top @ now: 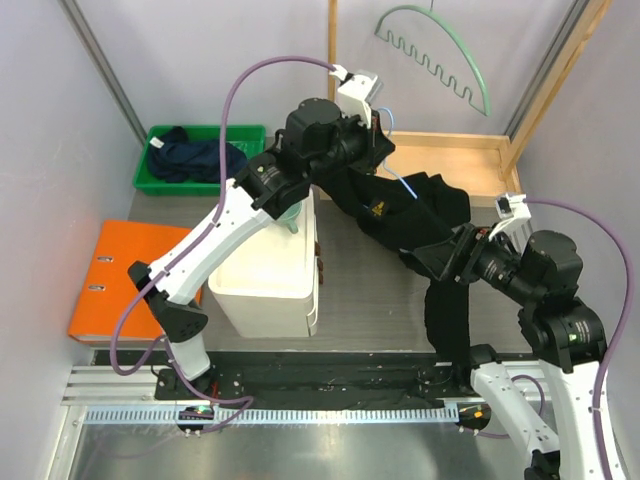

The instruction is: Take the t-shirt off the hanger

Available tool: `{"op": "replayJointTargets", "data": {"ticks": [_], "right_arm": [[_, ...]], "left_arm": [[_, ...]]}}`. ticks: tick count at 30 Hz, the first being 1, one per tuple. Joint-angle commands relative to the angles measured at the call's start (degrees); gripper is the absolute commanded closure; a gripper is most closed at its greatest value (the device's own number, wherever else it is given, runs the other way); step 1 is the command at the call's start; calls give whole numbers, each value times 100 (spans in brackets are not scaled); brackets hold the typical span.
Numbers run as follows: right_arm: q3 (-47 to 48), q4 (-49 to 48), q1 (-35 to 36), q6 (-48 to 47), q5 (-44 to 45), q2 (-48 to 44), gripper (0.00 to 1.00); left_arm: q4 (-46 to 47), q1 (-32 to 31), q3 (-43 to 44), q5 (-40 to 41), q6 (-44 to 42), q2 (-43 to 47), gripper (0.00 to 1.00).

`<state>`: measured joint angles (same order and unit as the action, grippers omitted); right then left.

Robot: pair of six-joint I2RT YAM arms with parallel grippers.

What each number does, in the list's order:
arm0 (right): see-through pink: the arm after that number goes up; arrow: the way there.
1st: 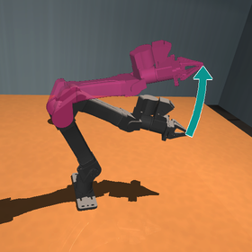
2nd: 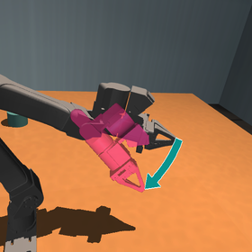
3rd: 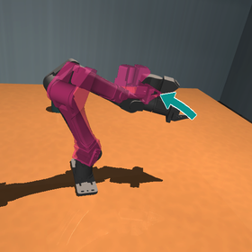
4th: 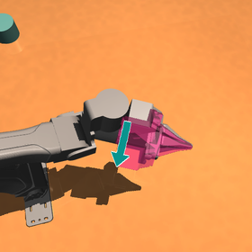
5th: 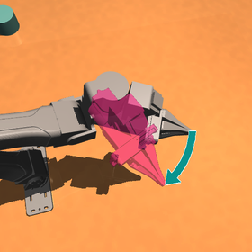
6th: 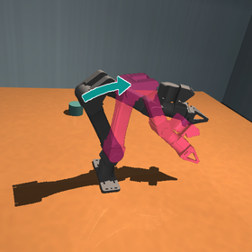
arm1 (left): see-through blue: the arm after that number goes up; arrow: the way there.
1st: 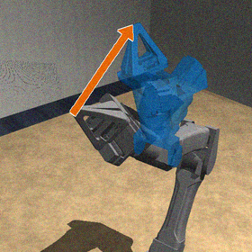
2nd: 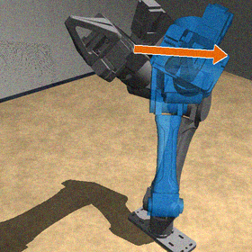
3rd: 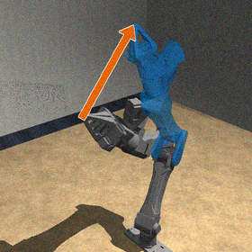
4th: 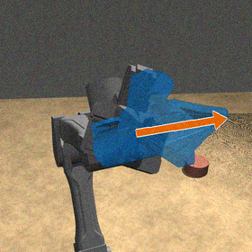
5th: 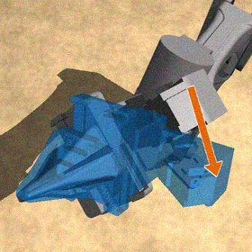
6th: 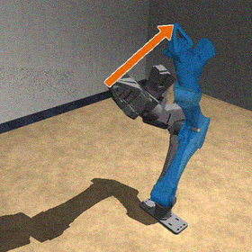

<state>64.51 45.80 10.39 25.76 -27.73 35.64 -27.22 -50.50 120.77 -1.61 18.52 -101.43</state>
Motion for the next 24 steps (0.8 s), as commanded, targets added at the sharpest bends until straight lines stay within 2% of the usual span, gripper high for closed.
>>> {"op": "replayJointTargets", "data": {"ticks": [1,5,9,13,16,20,24], "right_arm": [[-175,509,33,-273,1259,-355,20],[-535,342,33,-282,1437,-698,32],[-826,8,33,-282,1735,-1242,48],[-967,-396,33,-229,1841,-1962,49],[-940,-440,33,-238,2086,-2113,49],[-941,-528,33,-422,2420,-2132,43],[-835,-616,33,-589,2491,-1956,43]], "left_arm": [[-2,31,667,512,-305,62,100],[-169,23,912,442,-279,9,100],[-529,23,1343,460,-305,-158,100],[-503,31,1335,424,-350,-158,100],[-486,40,1344,337,-349,-158,100],[-442,32,1344,196,-306,-158,100],[-416,40,1283,187,-227,-123,100]]}}
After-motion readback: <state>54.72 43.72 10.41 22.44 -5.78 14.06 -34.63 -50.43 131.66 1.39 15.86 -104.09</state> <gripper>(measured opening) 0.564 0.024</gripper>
